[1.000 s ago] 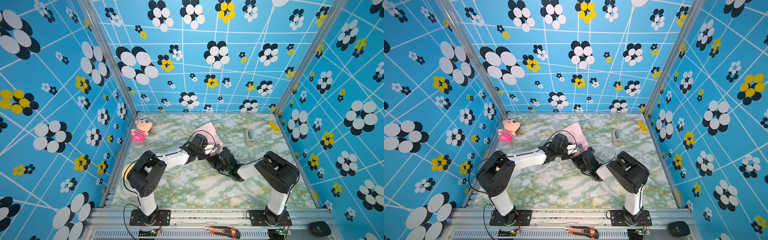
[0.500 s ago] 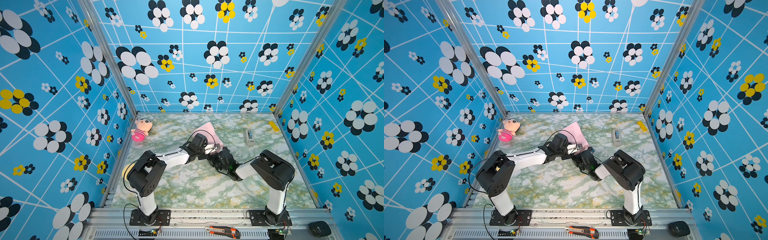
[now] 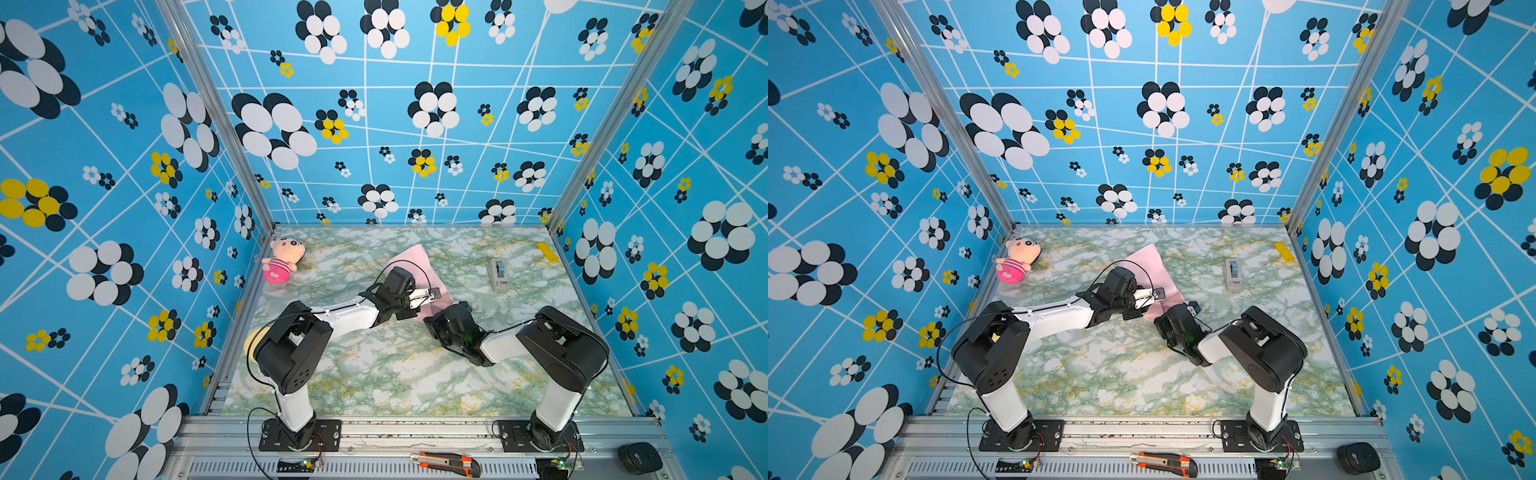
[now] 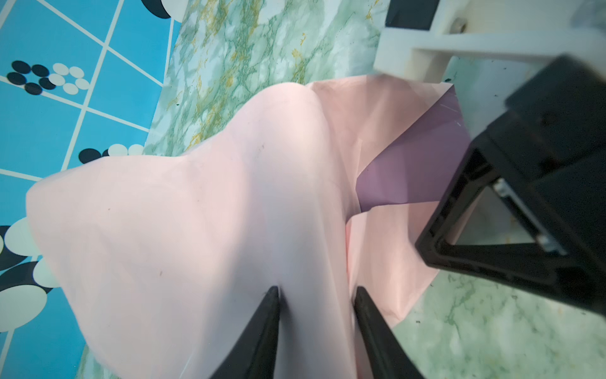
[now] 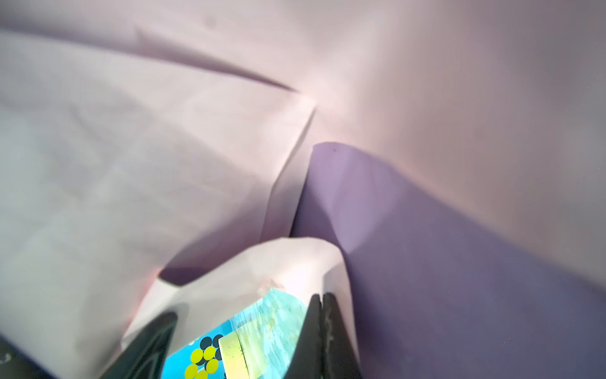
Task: Wrap a gift box in wrapping paper
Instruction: Fold the wrapping paper for the gift box.
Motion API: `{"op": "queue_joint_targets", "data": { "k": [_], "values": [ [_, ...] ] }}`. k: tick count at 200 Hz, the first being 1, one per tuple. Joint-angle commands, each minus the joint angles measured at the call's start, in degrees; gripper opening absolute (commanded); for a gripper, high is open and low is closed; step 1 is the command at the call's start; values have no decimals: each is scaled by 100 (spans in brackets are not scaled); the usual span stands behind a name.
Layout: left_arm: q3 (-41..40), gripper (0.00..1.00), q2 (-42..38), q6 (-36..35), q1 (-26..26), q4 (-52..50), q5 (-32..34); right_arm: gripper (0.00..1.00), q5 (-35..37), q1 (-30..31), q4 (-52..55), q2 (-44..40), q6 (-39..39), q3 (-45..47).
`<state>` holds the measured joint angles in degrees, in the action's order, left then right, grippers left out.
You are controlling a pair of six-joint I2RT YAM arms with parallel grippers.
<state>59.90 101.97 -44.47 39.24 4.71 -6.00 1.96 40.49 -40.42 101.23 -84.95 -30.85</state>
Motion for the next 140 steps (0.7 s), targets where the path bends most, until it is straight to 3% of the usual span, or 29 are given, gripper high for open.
{"op": "queue_joint_targets", "data": {
  "k": [1, 55, 140],
  "values": [
    [-14, 39, 264, 114, 47, -647, -235, 5, 202, 18, 806, -330, 2, 304],
    [-21, 39, 262, 114, 48, -642, -239, 5, -15, 48, 1639, -1123, 801, -354],
    [-22, 39, 262, 123, 53, -629, -250, 5, -249, 108, 668, 197, 511, -844]
  ]
}}
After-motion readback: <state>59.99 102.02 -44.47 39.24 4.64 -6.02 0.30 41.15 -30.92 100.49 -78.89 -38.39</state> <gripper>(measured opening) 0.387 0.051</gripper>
